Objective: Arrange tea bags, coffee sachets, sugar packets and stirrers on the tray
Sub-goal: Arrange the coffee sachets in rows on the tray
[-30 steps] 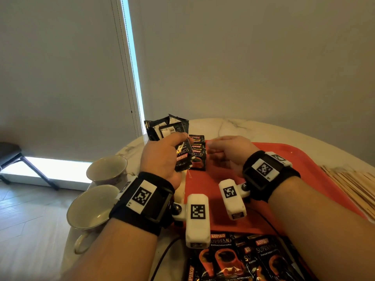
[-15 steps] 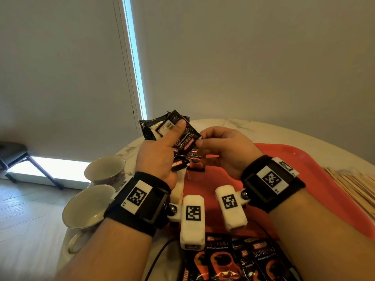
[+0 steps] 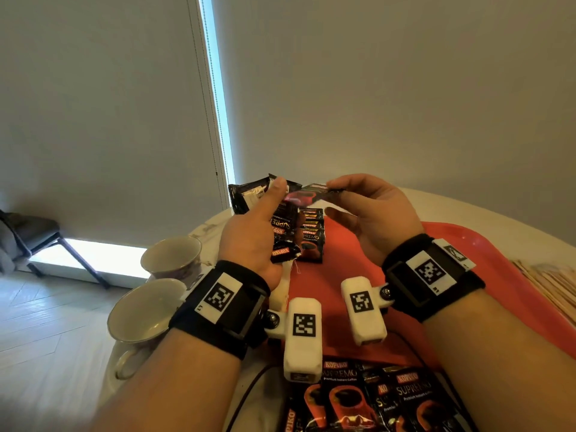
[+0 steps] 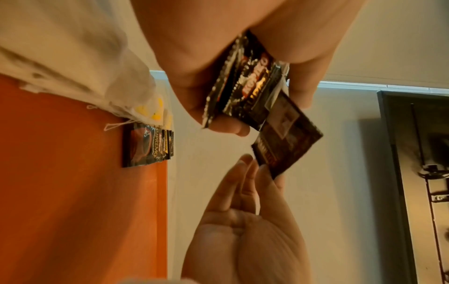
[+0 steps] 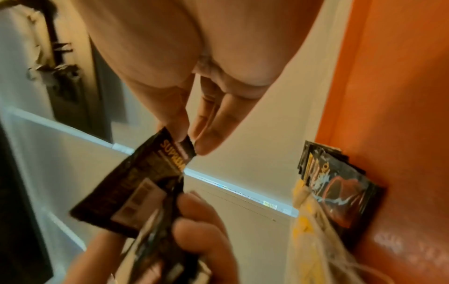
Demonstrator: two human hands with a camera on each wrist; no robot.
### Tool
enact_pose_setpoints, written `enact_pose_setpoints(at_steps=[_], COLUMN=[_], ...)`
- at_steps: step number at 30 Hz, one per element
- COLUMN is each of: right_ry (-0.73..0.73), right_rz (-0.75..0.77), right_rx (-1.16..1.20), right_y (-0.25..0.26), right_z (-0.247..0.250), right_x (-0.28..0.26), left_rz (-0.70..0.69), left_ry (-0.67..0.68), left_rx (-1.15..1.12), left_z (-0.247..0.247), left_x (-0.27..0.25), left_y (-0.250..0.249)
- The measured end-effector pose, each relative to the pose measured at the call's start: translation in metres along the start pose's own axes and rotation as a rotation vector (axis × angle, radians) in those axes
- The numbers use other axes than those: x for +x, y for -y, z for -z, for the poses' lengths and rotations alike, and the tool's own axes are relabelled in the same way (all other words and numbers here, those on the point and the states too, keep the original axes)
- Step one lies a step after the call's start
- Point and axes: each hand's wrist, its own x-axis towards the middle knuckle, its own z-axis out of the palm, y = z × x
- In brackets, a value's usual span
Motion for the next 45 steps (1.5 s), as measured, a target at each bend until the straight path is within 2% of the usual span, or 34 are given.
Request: enact_pose_setpoints(at_steps=[4,8,13,17,20,24,26,30,32,36,39,45], right_ry=[0.024,0.044,0.008,-0.032,-0.048,0.083,0.119,0.046,-0.036,-0.233,-0.212,-0.122], right_rz=[0.067,0.000,0.012,-0.081,-0.166,-0.268,-0.278,-0.248,-0.262,-0.426,-0.563,-0.611], right_rx=[-0.100,-0.011,0.050,0.216,0.338,0.163,0.070,0.055,0.050,-0.090,-0.258,-0.416], right_y=[-0.002,0.002,0.003,0.011,0.009,0.004,0.003,0.001,-0.001,-0.021,-0.038,-0.039], right_z=[-0.007,-0.006,-0.003,0.002,0.001,-0.002,-0.005,-0.006,-0.001,0.015,0.023,0.020], right_x=[-0.002,-0.005,-0.003,-0.001,-0.002,-0.004,-0.005,-0.002,0.001,0.003,0.002,0.004], left_rz=[0.033,0.032,-0.036,-0.063,-0.102,-0.120,-0.093,-0.098,-0.084,-0.043,-0.035,-0.034], left_ry=[0.027,0.029,0.090,0.179,0.170,0.046,0.029,-0.005,-0.047,-0.092,-0.074,-0.076], left_rx=[0.046,0.060,0.090,0.116,0.110,0.070,0.050,0.062,0.066,0.005,-0.035,-0.061], left_z=[0.000,0.000,-0.002,-0.003,-0.006,-0.002,0.000,0.002,0.003,0.005,0.006,0.007], left_x=[0.002,0.004,0.002,-0.004,-0.008,-0.001,0.000,0.000,0.001,0.003,0.003,0.005], left_y=[0.003,0.003,0.008,0.008,0.005,0.003,0.002,0.001,-0.001,-0.006,-0.008,-0.010])
